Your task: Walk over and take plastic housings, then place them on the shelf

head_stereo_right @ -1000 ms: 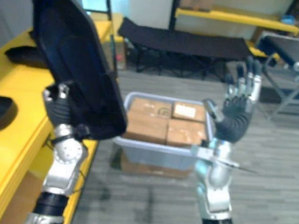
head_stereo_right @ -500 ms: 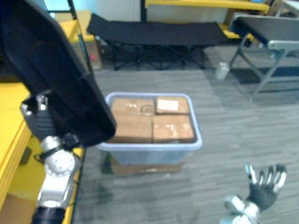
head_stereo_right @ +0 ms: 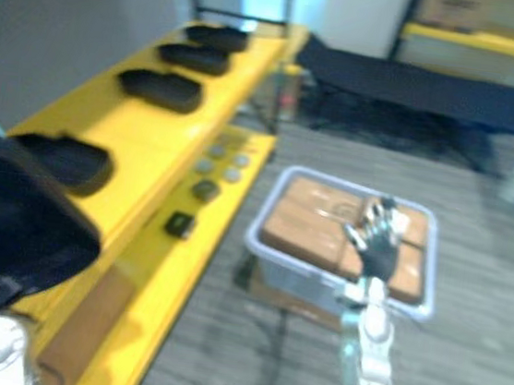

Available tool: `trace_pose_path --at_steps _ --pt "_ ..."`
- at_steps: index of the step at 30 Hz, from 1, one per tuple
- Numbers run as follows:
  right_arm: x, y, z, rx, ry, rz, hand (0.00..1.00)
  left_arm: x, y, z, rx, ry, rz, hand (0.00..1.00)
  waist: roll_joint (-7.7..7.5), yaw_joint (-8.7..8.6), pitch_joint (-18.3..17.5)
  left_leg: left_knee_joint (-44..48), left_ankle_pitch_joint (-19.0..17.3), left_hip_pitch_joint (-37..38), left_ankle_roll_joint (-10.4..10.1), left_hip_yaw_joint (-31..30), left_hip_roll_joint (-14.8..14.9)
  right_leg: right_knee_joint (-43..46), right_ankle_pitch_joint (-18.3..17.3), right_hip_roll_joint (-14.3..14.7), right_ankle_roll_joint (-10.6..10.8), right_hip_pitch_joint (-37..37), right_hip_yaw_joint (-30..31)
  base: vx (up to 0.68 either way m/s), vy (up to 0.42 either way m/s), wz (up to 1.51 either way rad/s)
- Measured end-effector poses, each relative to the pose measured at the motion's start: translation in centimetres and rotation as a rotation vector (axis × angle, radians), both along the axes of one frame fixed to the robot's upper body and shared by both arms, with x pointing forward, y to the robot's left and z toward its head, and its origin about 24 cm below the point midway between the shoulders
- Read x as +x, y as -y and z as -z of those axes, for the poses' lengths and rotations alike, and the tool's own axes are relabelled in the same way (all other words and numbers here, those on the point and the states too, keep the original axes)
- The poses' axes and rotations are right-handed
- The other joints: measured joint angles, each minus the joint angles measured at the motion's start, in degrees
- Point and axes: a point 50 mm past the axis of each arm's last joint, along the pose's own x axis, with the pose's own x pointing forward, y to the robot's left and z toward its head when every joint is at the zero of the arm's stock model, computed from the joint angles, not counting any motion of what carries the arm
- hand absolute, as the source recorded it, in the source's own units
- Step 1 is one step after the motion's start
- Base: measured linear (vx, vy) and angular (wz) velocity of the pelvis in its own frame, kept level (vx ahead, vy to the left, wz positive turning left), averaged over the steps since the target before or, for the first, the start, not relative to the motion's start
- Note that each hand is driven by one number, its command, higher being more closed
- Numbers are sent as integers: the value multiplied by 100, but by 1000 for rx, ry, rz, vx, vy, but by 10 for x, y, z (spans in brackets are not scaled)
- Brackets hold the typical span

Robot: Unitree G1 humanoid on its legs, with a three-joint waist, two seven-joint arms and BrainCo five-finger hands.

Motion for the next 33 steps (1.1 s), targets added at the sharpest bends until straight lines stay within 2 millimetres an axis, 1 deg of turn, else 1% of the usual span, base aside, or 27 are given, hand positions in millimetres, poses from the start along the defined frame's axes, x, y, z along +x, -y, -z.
trace_pose_path --at_steps 2,3,4,5,6,8,9,11,13,14,15,16,17,18,20,22,23,24,25,26,27,28,29,30,31,32,33 --pt "7 -24 -4 -18 16 -91 0 -28 -8 -2 19 4 -93 100 -42 375 -24 49 -10 -120 19 -288 -131 36 -7 -40 -6 90 -317 90 72 71" --pt "8 -30 -6 -18 21 -109 0 -33 -9 -1 13 17 -105 100 -44 442 -25 58 -10 -145 20 -327 -150 63 -7 -50 -6 92 -384 73 92 53" --pt "11 -41 -11 -17 36 -138 0 -41 -8 0 0 45 -111 100 -44 559 -25 92 -5 -175 27 -421 -187 109 -7 -66 -6 116 -454 65 101 49" --pt "13 -47 -14 -18 48 -151 0 -44 -7 0 -1 66 -107 100 -65 625 -29 128 -3 -174 30 -527 -243 133 -8 -88 -7 189 -574 63 115 52" --pt "14 -50 -17 -26 54 -162 0 -44 -6 1 0 69 -104 100 -70 651 -33 158 -7 -168 32 -577 -266 156 -12 -100 -13 244 -625 45 93 40" --pt "18 -55 -21 -47 57 -181 0 -45 -4 3 -6 80 -98 100 -104 651 -51 164 -13 -169 41 -617 -294 223 -38 -143 -38 253 -709 13 79 15" --pt "18 -55 -22 -50 54 -180 0 -44 -3 3 -7 74 -84 100 -115 646 -56 163 -25 -172 59 -620 -313 285 -111 -149 -104 247 -723 -9 56 5" --pt "19 -52 -20 -62 35 -179 0 -40 -2 4 -7 72 -58 100 -129 622 -47 208 -55 -198 107 -625 -360 356 -233 -202 -112 259 -765 -31 33 9" --pt "19 -44 -19 -80 24 -163 0 -33 -1 2 -3 75 -18 100 -170 533 -50 254 -62 -386 123 -716 -467 369 -342 -216 -83 283 -1069 -61 11 47" --pt "19 -33 -19 -88 25 -131 0 -25 0 1 -2 90 26 100 -228 399 4 253 -26 -484 156 -883 -557 378 -417 -229 -71 355 -1342 -103 -13 96" --pt "18 -22 -15 -96 9 -89 0 -19 0 -1 -10 108 74 100 -246 352 28 250 6 -580 170 -921 -562 419 -454 -214 -103 386 -1543 -100 -12 99" --pt "17 -17 -13 -100 -1 -68 0 -18 -1 -2 -10 113 89 100 -259 336 41 239 31 -598 170 -903 -545 453 -466 -214 -122 413 -1617 -71 4 80" --pt "13 -8 -7 -117 -21 -36 0 -17 -2 -2 -18 121 114 100 -252 328 101 213 65 -582 167 -873 -530 602 -537 -254 -219 455 -1664 -39 27 59" --pt "9 -2 -1 -132 -41 -20 0 -18 -2 -2 -24 124 125 100 -276 335 126 181 104 -574 187 -827 -519 768 -579 -321 -269 451 -1657 -24 36 51" --pt "5 4 4 -142 -54 -11 0 -18 -2 -1 -36 128 141 100 -251 331 211 173 185 -576 193 -828 -535 1045 -611 -443 -260 431 -1615 0 49 36" --pt "-1 11 8 -165 -66 20 0 -13 2 -1 -37 125 179 100 -234 313 235 193 228 -572 227 -911 -618 1372 -611 -567 -260 349 -1344 24 59 49" --pt "-8 20 9 -177 -70 70 0 -6 6 -5 -23 129 231 100 -249 205 249 258 254 -569 264 -1110 -705 1710 -609 -639 -263 293 -1004 47 41 69" --pt "-11 25 10 -180 -72 98 0 -3 9 -7 -12 131 262 100 -258 148 254 253 269 -560 274 -1225 -734 1991 -606 -683 -267 207 -764 50 4 111" --pt "-22 38 8 -187 -49 181 0 11 16 -13 16 133 358 100 -178 9 326 225 319 -554 267 -1589 -741 2516 -1070 -593 -412 -56 -20 14 -42 95" --pt "-26 43 5 -195 -31 215 0 16 18 -15 22 138 391 100 -203 -45 344 205 354 -542 256 -1712 -742 2612 -1315 -517 -349 -122 207 -53 -80 98" --pt "-30 46 -5 -208 36 254 0 23 22 -18 34 149 437 100 -223 -138 420 134 434 -579 225 -1731 -742 2693 -1562 -436 -370 -392 488 -79 -63 38" --pt "-29 45 -13 -216 81 259 0 25 22 -20 41 158 442 100 -263 -151 503 163 436 -583 219 -1682 -743 2655 -1552 -430 -393 -498 569 -136 -67 -5" --pt "-23 41 -29 -227 166 263 0 27 23 -25 58 176 449 100 -378 -151 723 264 418 -615 191 -1491 -770 2559 -1521 -439 -341 -663 631 -121 -53 -33" --pt "-21 41 -36 -233 201 265 0 29 24 -25 56 185 457 100 -350 -152 786 329 379 -683 130 -1468 -751 2555 -1604 -440 -241 -655 637 -178 -85 -39" --pt "-18 41 -47 -249 257 267 0 34 27 -26 52 200 480 100 -290 -155 882 496 314 -882 39 -1430 -669 2323 -1717 -330 -68 -680 716 -202 -93 -34" --pt "-14 40 -56 -268 295 265 0 37 29 -26 49 212 488 100 -161 -177 1016 578 295 -1002 13 -1380 -596 2106 -1820 -229 108 -712 704 -213 -82 -33" --pt "-13 41 -59 -275 305 265 0 41 31 -28 47 224 505 100 -24 -196 1172 575 302 -1004 7 -1354 -487 2120 -1809 -145 47 -740 724 -227 -66 -21"
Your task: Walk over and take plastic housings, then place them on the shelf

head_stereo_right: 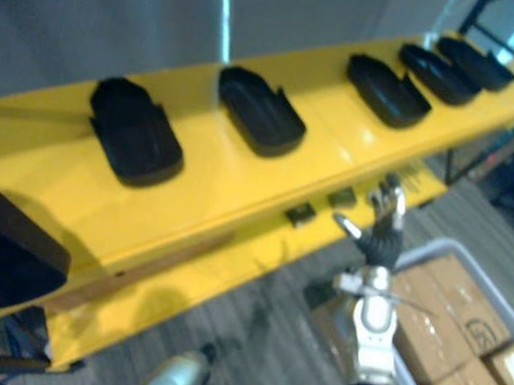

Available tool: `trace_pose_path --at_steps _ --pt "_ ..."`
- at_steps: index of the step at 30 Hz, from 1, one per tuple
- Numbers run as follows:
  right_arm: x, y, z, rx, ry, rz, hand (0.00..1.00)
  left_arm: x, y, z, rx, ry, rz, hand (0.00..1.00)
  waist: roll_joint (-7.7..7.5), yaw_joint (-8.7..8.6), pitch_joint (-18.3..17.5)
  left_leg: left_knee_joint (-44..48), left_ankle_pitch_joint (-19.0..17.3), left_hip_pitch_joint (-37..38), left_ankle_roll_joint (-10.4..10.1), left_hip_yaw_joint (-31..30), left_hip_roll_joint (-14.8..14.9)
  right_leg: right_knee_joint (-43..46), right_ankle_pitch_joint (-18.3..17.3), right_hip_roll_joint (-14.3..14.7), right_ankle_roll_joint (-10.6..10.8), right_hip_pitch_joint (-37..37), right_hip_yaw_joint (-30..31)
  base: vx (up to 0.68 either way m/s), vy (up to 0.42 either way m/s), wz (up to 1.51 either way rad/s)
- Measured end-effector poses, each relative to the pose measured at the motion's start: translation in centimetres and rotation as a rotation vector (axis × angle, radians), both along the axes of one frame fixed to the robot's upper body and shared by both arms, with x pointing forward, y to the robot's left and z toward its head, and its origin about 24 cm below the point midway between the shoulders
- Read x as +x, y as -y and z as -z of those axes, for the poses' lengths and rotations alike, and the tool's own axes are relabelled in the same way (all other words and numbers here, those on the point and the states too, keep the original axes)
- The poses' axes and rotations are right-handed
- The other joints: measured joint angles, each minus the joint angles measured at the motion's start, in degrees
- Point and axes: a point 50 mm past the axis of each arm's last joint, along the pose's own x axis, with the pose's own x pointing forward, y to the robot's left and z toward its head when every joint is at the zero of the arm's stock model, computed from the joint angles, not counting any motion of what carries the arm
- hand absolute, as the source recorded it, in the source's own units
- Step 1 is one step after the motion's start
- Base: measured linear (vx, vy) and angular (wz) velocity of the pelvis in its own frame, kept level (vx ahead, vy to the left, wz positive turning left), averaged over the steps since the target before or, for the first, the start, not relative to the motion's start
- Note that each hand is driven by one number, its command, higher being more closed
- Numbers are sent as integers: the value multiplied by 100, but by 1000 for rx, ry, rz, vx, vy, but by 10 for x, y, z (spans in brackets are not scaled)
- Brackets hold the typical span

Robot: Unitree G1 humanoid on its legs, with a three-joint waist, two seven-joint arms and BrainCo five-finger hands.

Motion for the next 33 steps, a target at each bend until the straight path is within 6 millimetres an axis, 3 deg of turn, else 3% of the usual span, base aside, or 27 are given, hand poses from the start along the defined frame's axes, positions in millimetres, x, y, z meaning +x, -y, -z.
trace_pose_path --at_steps 3,11,14,16,19,20,21,22,23,24,25,26,27,29,30,31,32,33 --pt "-1 0 3 -6 -16 -4 0 1 1 -1 7 5 -18 100 61 -137 93 -257 198 71 -66 349 227 92 -30 6 -48 -26 -21 -143 -77 6" --pt "0 -6 -9 -22 51 -62 0 0 1 -1 28 -21 -70 100 26 -47 83 -309 255 188 -99 378 153 -148 79 -8 79 215 -106 35 -17 5" --pt "2 -7 -10 14 56 -66 0 -1 4 -4 109 -49 -96 100 60 35 47 41 -89 233 -24 238 33 -214 37 -1 24 570 -250 49 43 21" --pt "1 -5 -4 53 34 -49 0 -3 5 -7 157 -61 -95 100 -53 46 -41 139 -264 225 47 199 -50 -126 14 -38 16 649 -328 49 49 29" --pt "-4 3 6 116 6 17 0 -5 3 -10 213 -78 -118 100 -85 30 -93 271 -341 248 151 30 -174 1193 170 -286 -231 184 19 67 107 47" --pt "-6 6 8 133 9 42 0 -7 1 -14 237 -73 -129 100 -110 27 -108 334 -408 299 195 -46 -262 1910 373 -405 -471 -117 368 79 75 31" --pt "-6 7 8 139 13 54 0 -7 0 -16 253 -72 -131 100 -112 13 -109 354 -437 357 232 -83 -294 2261 578 -450 -581 -266 530 120 75 38" --pt "-7 11 9 143 15 81 0 -7 -1 -22 289 -65 -128 100 -104 -1 -111 359 -484 530 305 -209 -315 2952 1188 -572 -788 -552 741 123 31 37" --pt "-6 13 9 136 17 102 0 -7 -1 -27 321 -57 -130 100 -70 -35 -120 361 -539 661 377 -328 -314 3398 1229 -618 -868 -777 883 196 3 42" --pt "-5 15 6 116 26 124 0 -7 -3 -32 343 -43 -138 100 -8 -73 -178 358 -614 773 396 -461 -273 3440 584 -513 -727 -1029 1078 140 -19 34" --pt "-4 16 2 98 40 137 0 -6 -4 -33 342 -31 -140 100 28 -93 -197 355 -644 832 400 -522 -233 3244 394 -408 -689 -1115 1157 188 -42 44" --pt "-2 25 -14 64 96 178 0 0 -7 -35 325 -10 -135 100 144 -120 -268 361 -711 882 345 -698 -147 2311 166 -85 -600 -1321 1559 120 -56 44" --pt "-2 30 -21 52 121 198 0 4 -9 -35 315 -8 -136 100 174 -149 -286 363 -731 890 316 -784 -134 1860 168 47 -584 -1353 1826 187 -136 76" --pt "-10 50 -44 18 191 270 0 13 -15 -32 258 -17 -142 100 191 -282 -356 387 -859 904 145 -1178 -144 723 328 293 -323 -1389 2661 201 -286 99" --pt "-15 59 -53 10 220 310 0 14 -16 -30 234 -26 -142 100 105 -290 -428 349 -941 919 82 -1329 -131 443 428 280 -148 -1389 2672 200 -365 86" --pt "-18 62 -57 16 238 330 0 13 -16 -28 226 -38 -146 100 28 -266 -498 297 -971 921 41 -1328 -88 348 452 260 -102 -1388 2614 220 -468 86" --pt "-24 64 -66 33 286 355 0 10 -18 -25 210 -71 -156 100 -186 -253 -643 133 -1010 914 -23 -1125 56 113 430 196 -133 -1245 2356 234 -546 96" --pt "-30 67 -72 37 321 381 0 8 -16 -17 171 -102 -156 100 -176 -291 -709 46 -1001 927 -83 -828 410 8 704 237 152 -1035 2129 224 -553 110"
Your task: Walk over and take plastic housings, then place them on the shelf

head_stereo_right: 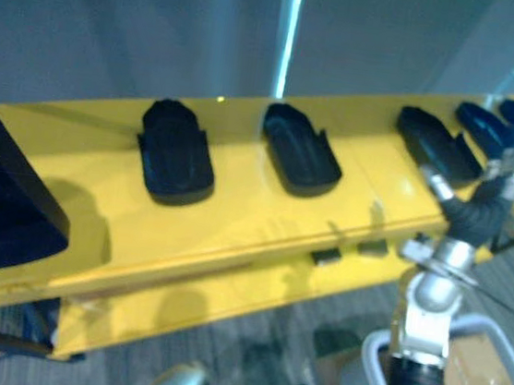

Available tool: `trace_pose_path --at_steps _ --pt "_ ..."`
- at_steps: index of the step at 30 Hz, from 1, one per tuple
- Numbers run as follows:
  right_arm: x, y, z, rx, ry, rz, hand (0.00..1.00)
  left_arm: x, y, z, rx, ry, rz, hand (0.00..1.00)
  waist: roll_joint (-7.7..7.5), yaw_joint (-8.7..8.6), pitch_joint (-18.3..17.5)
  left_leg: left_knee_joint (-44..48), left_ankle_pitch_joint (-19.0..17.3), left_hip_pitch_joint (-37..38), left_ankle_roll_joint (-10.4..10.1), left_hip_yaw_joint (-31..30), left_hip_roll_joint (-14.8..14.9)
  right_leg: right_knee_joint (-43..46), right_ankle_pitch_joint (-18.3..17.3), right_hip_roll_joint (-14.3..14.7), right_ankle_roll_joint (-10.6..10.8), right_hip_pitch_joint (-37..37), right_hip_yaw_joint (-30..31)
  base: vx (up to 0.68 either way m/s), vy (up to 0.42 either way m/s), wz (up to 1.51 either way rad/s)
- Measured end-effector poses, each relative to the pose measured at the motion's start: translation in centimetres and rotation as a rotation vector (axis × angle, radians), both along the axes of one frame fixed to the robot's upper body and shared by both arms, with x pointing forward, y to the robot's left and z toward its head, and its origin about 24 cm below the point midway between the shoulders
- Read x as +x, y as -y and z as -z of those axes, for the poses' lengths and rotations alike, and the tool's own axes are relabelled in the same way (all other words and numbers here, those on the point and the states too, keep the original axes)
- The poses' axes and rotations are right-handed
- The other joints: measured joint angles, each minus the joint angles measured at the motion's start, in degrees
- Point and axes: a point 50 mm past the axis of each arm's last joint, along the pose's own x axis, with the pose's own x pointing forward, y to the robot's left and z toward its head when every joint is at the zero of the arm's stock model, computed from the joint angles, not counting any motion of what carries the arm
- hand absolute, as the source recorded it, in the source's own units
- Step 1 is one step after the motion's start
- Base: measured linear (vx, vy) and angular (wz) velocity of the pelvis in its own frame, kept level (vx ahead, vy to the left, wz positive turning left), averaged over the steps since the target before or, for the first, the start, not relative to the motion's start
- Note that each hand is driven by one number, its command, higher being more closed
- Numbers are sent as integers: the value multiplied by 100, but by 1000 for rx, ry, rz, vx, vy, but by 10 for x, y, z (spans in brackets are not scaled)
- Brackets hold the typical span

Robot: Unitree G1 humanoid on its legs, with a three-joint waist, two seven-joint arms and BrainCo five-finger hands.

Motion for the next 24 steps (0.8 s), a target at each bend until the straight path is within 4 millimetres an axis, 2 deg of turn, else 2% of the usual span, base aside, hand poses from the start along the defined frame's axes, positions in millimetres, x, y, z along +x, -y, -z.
trace_pose_path --at_steps 1,2,3,4,5,6,9,11,12,14,16,19,21,22,24 --pt "-3 4 0 0 0 21 0 0 4 7 -33 -20 11 100 122 -11 -77 -11 33 -1 -43 125 263 -13 -52 97 -94 111 -246 201 -478 108" --pt "-7 13 3 10 -15 66 0 0 8 18 -81 -61 23 100 318 -18 -212 -99 222 -58 -153 569 627 -58 -62 205 -145 232 -525 258 -376 106" --pt "-12 23 10 36 -42 118 0 2 11 22 -77 -93 21 100 451 -29 -288 -332 479 -111 -189 1115 815 -98 -85 216 -189 333 -801 275 -317 98" --pt "-14 28 13 50 -54 145 0 3 11 22 -68 -99 22 100 524 -43 -323 -519 626 -95 -278 1302 862 -112 -84 213 -191 363 -919 272 -224 99" --pt "-16 34 21 68 -81 174 0 4 12 21 -51 -108 16 100 639 -95 -389 -932 924 -45 -530 1426 886 -133 -83 175 -192 361 -1058 197 -113 70" --pt "-17 37 28 83 -111 186 0 5 12 19 -42 -114 13 100 697 -127 -369 -1339 1116 142 -613 1450 873 -143 -83 151 -192 408 -1079 167 -83 51" --pt "-24 41 44 116 -161 207 0 8 10 21 -67 -150 -3 100 678 -172 -358 -1617 1202 453 -640 1589 885 -254 -83 133 -192 636 -1074 126 -3 4" --pt "-38 49 59 164 -198 251 0 10 1 27 -101 -202 -53 100 538 -300 -298 -1615 1198 599 -633 1728 807 -367 -83 54 -192 845 -1065 92 46 2" --pt "-42 51 62 177 -202 263 0 10 -2 28 -106 -214 -69 100 503 -311 -279 -1617 1190 599 -622 1743 794 -379 -83 43 -192 840 -1057 43 45 -2" --pt "-52 54 73 236 -216 283 0 7 -19 32 -102 -285 -156 100 367 -449 -198 -1686 1190 600 -621 1889 750 -465 -72 -21 -171 822 -1033 11 39 -8" --pt "-58 55 80 243 -245 293 0 6 -37 38 -108 -364 -232 100 352 -495 -197 -1707 1187 666 -617 2033 705 -490 -55 -48 -141 811 -939 -11 47 -24" --pt "-65 57 86 237 -280 305 0 1 -74 40 -107 -490 -347 100 408 -584 -188 -1787 1170 739 -584 2244 689 -598 -50 -56 -132 816 -746 -52 28 -29" --pt "-71 63 91 227 -315 331 0 2 -115 41 -111 -614 -428 100 533 -695 -159 -1794 1147 753 -544 2388 716 -646 -17 -46 -74 791 -662 -53 7 -21" --pt "-72 66 94 227 -332 345 0 3 -125 41 -119 -652 -443 100 556 -730 -164 -1800 1145 762 -521 2481 737 -643 -13 -47 -67 779 -635 -48 11 -26" --pt "-78 83 106 234 -404 432 0 9 -159 38 -163 -758 -480 100 626 -749 -245 -1906 1175 814 -480 2796 750 -649 14 -47 -19 630 -407 -22 22 -36"
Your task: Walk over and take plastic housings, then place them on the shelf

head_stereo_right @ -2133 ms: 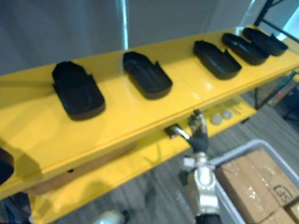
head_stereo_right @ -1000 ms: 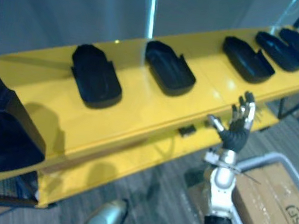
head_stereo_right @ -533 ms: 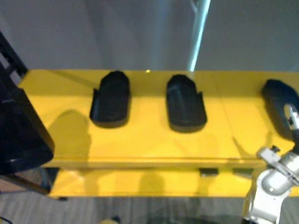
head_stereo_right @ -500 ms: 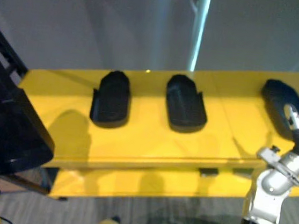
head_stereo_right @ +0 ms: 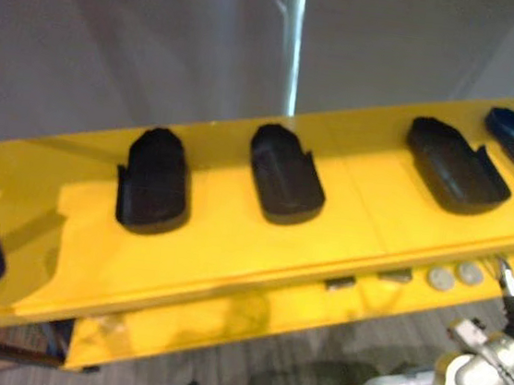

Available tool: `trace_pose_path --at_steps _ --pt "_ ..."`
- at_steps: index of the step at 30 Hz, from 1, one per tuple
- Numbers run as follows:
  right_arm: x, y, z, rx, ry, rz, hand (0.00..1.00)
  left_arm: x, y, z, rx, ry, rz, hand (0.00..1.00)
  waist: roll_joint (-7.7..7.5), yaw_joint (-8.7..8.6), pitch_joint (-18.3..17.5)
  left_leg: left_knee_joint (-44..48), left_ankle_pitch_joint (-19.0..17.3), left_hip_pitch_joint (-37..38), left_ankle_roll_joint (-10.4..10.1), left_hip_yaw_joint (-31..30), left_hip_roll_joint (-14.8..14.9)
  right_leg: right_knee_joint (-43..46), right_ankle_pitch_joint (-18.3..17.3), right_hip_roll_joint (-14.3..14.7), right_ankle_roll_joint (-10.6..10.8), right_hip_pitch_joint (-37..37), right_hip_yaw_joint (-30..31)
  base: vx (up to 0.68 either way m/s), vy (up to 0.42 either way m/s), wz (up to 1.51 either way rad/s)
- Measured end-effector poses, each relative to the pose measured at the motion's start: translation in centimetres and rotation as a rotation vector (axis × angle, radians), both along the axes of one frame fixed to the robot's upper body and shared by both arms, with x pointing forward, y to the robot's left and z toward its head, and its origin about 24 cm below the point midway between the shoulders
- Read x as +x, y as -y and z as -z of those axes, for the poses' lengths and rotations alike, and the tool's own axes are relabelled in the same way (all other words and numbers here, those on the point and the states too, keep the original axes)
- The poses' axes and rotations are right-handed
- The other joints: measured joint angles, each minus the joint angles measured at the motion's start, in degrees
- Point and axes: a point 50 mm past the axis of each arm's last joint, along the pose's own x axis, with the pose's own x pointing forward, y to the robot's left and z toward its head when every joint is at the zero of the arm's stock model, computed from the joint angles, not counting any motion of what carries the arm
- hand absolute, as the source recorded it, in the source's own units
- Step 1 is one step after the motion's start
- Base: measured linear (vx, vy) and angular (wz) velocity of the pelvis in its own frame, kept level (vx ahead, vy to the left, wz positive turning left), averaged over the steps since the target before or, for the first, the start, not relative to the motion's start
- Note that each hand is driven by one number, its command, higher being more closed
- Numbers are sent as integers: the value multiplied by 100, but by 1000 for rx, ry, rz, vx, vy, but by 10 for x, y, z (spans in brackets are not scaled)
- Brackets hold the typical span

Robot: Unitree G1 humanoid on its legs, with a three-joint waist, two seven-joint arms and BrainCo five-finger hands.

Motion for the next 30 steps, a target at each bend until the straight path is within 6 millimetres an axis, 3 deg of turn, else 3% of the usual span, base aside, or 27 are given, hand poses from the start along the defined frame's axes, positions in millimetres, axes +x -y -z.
trace_pose_path --at_steps 1,3,5,7,14,19,25,30 --pt "-2 5 3 3 -20 31 0 3 -6 -3 -11 -14 -4 100 11 -2 -7 -16 13 4 0 47 -3 -6 13 -3 9 -23 30 17 30 -23" --pt "-20 27 28 71 -117 168 0 23 -17 -21 -13 -85 49 100 -5 -26 -29 -117 126 97 -38 153 -18 -16 27 -10 8 -27 100 44 24 -12" --pt "-27 32 43 112 -168 212 0 32 -19 -29 -18 -136 81 100 -28 -109 -55 -106 144 94 -36 185 -5 -17 26 -2 6 -17 104 55 1 -1" --pt "-36 35 59 148 -235 242 0 39 -22 -29 -56 -201 107 100 -35 -251 -59 -106 144 117 -36 265 8 -18 27 8 5 -19 127 43 -3 -6" --pt "-67 32 103 265 -406 337 0 53 -27 -20 -194 -381 182 100 -113 -498 -67 -58 137 197 -34 506 38 -15 54 31 -34 -24 230 3 4 -10" --pt "-71 28 115 310 -440 350 0 54 -31 -15 -291 -443 168 100 -185 -522 -32 206 29 72 13 658 90 -29 126 55 -57 -106 320 -78 9 -13" --pt "-76 28 124 343 -471 369 0 43 -43 -28 -279 -525 53 100 -317 -566 20 774 -212 -282 36 645 214 -146 203 108 -51 -138 320 -74 15 -3" --pt "-70 29 124 375 -442 378 0 32 -50 -18 -344 -548 -15 100 -345 -592 114 1180 -338 -545 76 645 266 -146 307 121 3 -215 335 -9 12 3"
